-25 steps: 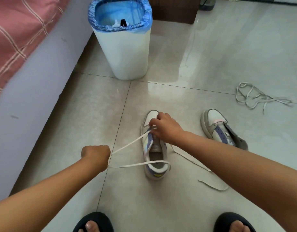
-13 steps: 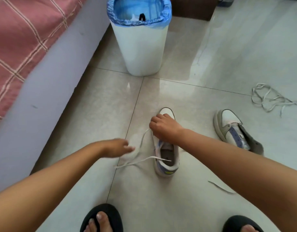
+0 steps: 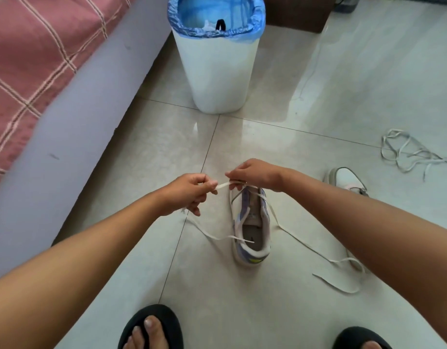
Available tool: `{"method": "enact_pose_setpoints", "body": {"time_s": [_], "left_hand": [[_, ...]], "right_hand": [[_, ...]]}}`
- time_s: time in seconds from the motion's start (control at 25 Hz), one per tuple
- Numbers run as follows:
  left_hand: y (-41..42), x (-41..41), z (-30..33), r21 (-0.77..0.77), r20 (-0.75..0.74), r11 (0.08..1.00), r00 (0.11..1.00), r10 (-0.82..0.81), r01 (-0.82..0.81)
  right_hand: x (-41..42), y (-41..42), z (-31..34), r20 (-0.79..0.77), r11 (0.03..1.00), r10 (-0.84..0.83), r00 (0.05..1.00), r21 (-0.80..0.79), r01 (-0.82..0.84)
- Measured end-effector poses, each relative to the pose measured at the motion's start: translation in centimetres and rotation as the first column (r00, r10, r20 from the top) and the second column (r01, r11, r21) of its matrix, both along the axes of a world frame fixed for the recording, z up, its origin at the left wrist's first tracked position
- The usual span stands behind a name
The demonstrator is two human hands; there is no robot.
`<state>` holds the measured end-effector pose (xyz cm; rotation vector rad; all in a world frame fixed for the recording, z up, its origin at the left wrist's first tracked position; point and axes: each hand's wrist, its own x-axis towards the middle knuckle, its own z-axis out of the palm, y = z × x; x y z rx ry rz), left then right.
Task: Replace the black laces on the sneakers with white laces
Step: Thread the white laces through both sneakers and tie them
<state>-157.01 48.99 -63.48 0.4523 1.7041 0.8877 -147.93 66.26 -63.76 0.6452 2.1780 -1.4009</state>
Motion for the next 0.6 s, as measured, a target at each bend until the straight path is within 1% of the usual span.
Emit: {"method": "enact_pose_setpoints", "body": {"time_s": [0.2, 0.32, 0.4, 0.48, 0.52, 0.6], "left_hand": [[-0.9, -0.6, 0.6, 0.004, 0.062, 1.0, 0.998, 0.016, -0.016], [-2.2, -1.7, 0.9, -0.011, 0.13, 1.0, 0.991, 0.001, 0.0], [-3.8, -2.8, 0.7, -0.044, 0.21, 0.999, 0.978, 0.013, -0.004], [-5.9, -3.9, 0.4, -0.099, 0.256, 0.995, 0.966, 0.034, -0.009], [-7.0, -4.5, 0.2, -0.135, 0.254, 0.991, 0.966, 0.054, -0.019], [-8.8, -5.4, -0.3, -0.197, 0.224, 0.978, 0.968, 0.11, -0.066]], "right_hand": [[-0.7, 0.2, 0.5, -0.001, 0.993, 0.054, 0.999, -0.103, -0.054], [-0.6, 1.2, 0.5, -0.002, 0.984, -0.002, 1.0, -0.176, 0.002], [-0.4, 2.0, 0.1, 0.032, 0.967, -0.084, 0.996, -0.24, 0.09], [0.0, 2.8, -0.4, 0.07, 0.922, -0.21, 0.975, -0.319, 0.222], [0.2, 3.3, -0.6, 0.095, 0.878, -0.297, 0.95, -0.365, 0.311], [0.5, 4.5, -1.0, 0.154, 0.753, -0.477, 0.865, -0.436, 0.493]]}}
